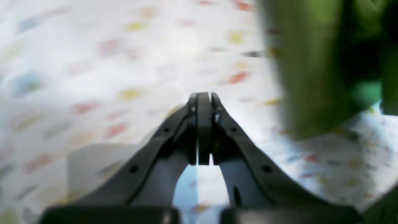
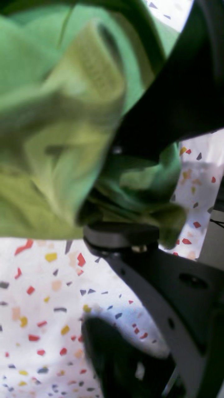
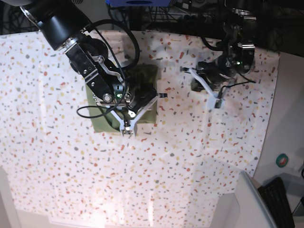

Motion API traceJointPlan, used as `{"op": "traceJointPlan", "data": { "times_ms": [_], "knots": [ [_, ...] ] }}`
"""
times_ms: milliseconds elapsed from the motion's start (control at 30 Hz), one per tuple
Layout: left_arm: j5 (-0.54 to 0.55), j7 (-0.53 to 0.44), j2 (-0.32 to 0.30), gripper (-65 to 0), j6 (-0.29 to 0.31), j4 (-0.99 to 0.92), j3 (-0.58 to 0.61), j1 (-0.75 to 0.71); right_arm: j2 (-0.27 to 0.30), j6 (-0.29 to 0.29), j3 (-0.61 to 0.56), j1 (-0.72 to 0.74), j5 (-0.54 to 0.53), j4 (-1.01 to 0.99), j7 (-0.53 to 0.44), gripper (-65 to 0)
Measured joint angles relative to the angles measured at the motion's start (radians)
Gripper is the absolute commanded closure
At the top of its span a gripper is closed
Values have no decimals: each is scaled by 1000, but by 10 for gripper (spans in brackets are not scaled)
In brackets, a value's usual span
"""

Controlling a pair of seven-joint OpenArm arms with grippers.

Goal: Layout the t-shirt on the table in an organized manner, then fold the t-shirt properly
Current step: 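Press and tuck the folded bundle with the right gripper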

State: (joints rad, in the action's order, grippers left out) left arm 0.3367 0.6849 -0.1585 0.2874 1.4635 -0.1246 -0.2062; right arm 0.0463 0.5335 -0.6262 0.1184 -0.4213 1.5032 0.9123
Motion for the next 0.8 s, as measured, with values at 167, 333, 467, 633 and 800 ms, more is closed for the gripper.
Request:
{"op": "traceJointPlan", "data": {
  "times_ms": [167, 333, 467, 633, 800],
  "knots": [
    [-5, 0, -74, 0, -3, 25, -158, -64, 0, 0, 0, 0, 0, 0, -3, -332],
    [0, 0, -100, 0, 0, 24, -314, -98, 3, 1, -42, 4, 7, 3, -7, -332],
    [-3, 95, -113, 0, 87, 24, -437, -96, -5, 1, -93, 4, -4, 2, -3, -332],
    [-3, 215, -108, 0, 240, -7, -586, -18, -11, 0, -136, 5, 3, 0, -45, -332],
    [-14, 229, -113, 0, 253, -61, -647, -2, -6, 1, -169, 5, 4, 66, 19, -305]
  ]
}}
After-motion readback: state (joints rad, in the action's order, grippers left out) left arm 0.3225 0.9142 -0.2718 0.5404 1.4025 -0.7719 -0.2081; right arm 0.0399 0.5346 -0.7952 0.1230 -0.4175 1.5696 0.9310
